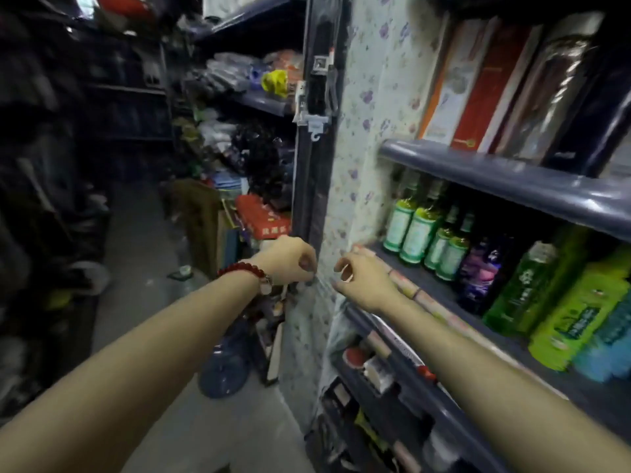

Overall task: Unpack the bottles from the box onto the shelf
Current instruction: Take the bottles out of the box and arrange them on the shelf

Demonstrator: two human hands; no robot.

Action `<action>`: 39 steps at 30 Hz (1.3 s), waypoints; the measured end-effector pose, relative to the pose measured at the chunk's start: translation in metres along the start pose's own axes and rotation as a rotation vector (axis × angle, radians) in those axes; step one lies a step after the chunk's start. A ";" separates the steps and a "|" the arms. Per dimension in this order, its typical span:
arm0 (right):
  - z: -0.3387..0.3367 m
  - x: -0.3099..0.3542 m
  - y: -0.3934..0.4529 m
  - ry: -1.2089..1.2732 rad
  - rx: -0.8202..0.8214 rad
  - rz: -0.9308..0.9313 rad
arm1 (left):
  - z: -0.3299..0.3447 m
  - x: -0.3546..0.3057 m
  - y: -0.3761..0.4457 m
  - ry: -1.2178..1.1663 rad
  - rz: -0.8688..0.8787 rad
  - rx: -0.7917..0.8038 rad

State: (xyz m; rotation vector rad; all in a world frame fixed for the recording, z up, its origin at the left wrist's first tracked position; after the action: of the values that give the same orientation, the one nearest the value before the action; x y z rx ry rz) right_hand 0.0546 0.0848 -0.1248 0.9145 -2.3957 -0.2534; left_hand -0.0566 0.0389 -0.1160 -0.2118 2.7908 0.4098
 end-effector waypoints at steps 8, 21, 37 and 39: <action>0.217 0.045 -0.034 0.031 0.334 0.008 | 0.099 0.185 -0.111 0.061 -0.248 0.188; 0.518 -0.025 -0.192 0.086 0.695 0.171 | 0.348 0.368 -0.284 -0.139 -0.623 0.425; 0.785 -0.188 -0.379 0.256 0.638 0.285 | 0.674 0.470 -0.446 -0.354 -0.953 0.137; 0.803 -0.202 -0.396 0.251 0.602 0.304 | 0.700 0.474 -0.452 -0.375 -0.950 0.104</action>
State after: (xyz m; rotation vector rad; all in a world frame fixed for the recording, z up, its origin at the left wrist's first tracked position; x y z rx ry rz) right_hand -0.0532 -0.0960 -1.0184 0.7495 -2.3549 0.6904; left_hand -0.2196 -0.2257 -1.0234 -1.2106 2.0297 0.0477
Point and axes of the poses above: each hand's wrist, its own y-axis towards the middle knuckle, its own z-axis out of the palm, x = y × z, the point moved 9 cm from there along y, towards the middle knuckle, and after that the axes turned 12 degrees about -x, right-handed, at the moved point
